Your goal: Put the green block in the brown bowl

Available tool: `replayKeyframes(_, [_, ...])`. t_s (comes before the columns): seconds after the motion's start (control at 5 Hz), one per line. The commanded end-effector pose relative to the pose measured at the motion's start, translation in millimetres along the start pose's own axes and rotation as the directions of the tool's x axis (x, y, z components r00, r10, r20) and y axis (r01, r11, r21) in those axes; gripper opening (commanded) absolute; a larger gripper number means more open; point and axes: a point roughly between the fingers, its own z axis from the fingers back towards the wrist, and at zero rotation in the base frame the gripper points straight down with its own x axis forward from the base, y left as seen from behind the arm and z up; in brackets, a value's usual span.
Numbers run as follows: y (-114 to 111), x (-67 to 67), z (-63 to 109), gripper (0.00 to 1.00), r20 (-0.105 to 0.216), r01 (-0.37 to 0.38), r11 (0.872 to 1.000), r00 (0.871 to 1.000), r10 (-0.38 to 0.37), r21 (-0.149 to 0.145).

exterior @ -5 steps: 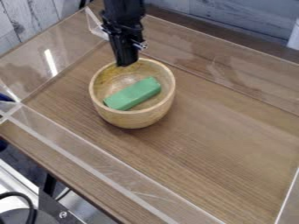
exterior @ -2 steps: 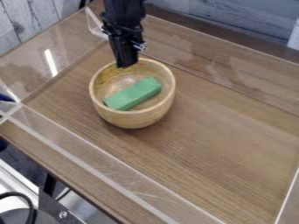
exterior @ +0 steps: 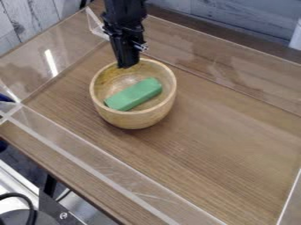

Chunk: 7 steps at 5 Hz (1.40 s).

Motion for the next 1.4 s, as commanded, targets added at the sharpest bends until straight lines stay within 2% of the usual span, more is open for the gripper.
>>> replayKeyframes(0.0, [5.0, 8.0, 21.2, 0.00, 0.058, 0.009, 0.999, 0.998, -0.011, 0.045])
replayKeyframes(1.2, [-5.4, 4.3, 26.2, 0.00, 0.049, 0.029, 0.999, 0.998, -0.030, 0.033])
